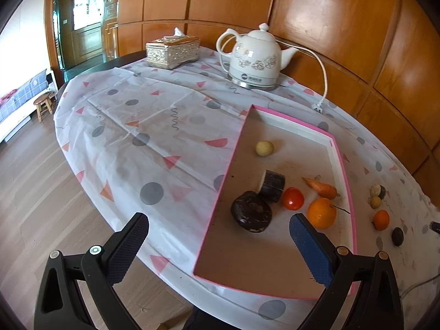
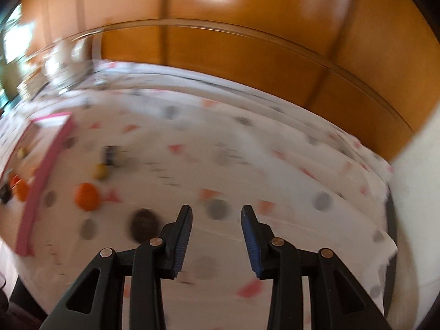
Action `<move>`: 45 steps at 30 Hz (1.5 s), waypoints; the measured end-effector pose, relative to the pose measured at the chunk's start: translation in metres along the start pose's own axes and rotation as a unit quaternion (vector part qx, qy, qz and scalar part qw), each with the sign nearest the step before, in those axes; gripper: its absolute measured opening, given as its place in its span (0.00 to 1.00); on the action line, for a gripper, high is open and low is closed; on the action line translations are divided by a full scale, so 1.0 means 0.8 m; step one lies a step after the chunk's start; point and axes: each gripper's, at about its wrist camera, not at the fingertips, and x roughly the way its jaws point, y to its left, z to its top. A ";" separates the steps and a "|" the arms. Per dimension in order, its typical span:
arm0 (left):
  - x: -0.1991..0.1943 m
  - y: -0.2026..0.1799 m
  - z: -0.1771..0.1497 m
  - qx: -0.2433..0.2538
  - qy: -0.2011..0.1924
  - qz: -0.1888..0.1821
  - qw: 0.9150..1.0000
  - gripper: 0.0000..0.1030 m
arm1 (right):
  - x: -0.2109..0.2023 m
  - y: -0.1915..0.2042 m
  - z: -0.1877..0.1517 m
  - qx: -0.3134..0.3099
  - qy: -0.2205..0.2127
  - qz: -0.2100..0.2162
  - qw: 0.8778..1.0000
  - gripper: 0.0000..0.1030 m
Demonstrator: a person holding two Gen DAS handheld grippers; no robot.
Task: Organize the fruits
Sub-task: 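Move the left tool to the small yellow potato and grasp it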
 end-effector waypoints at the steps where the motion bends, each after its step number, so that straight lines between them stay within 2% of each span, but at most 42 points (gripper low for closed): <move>1: 0.000 -0.003 0.000 0.004 0.001 -0.002 1.000 1.00 | 0.002 -0.018 -0.004 0.015 0.001 -0.014 1.000 0.36; 5: -0.001 -0.014 0.001 0.017 0.001 -0.008 1.000 1.00 | 0.015 -0.078 -0.019 0.079 0.013 -0.059 0.995 0.36; 7: -0.001 -0.019 0.003 0.023 0.002 -0.014 1.000 1.00 | 0.022 -0.113 -0.032 0.128 0.021 -0.082 0.988 0.36; 10: -0.002 -0.027 0.008 0.030 0.002 -0.020 0.999 1.00 | 0.033 -0.147 -0.049 0.188 0.040 -0.098 0.976 0.36; 13: -0.003 -0.045 0.013 0.053 -0.003 -0.021 0.998 1.00 | 0.043 -0.170 -0.059 0.232 0.064 -0.097 0.966 0.36; 21: 0.016 -0.097 0.017 0.092 0.042 -0.085 0.991 1.00 | 0.040 -0.176 -0.061 0.245 0.062 -0.105 0.962 0.38; 24: 0.017 -0.126 0.016 0.117 0.049 -0.111 0.986 0.99 | 0.042 -0.183 -0.062 0.259 0.065 -0.109 0.958 0.47; 29: 0.016 -0.174 0.018 0.151 0.054 -0.139 0.977 0.96 | 0.045 -0.194 -0.066 0.280 0.071 -0.102 0.952 0.47; 33: 0.020 -0.206 0.021 0.168 0.063 -0.159 0.971 0.94 | 0.045 -0.191 -0.063 0.275 0.068 -0.095 0.954 0.47; 37: 0.032 -0.243 0.023 0.193 0.080 -0.177 0.962 0.79 | 0.043 -0.187 -0.060 0.270 0.063 -0.088 0.957 0.47; 41: 0.051 -0.284 0.020 0.219 0.106 -0.207 0.948 0.59 | 0.043 -0.184 -0.058 0.266 0.062 -0.079 0.959 0.47; 42: 0.055 -0.292 0.019 0.223 0.112 -0.214 0.945 0.56 | 0.043 -0.183 -0.057 0.265 0.062 -0.077 0.959 0.48; 45: 0.068 -0.320 0.017 0.239 0.118 -0.219 0.939 0.56 | 0.042 -0.179 -0.055 0.259 0.059 -0.073 0.961 0.48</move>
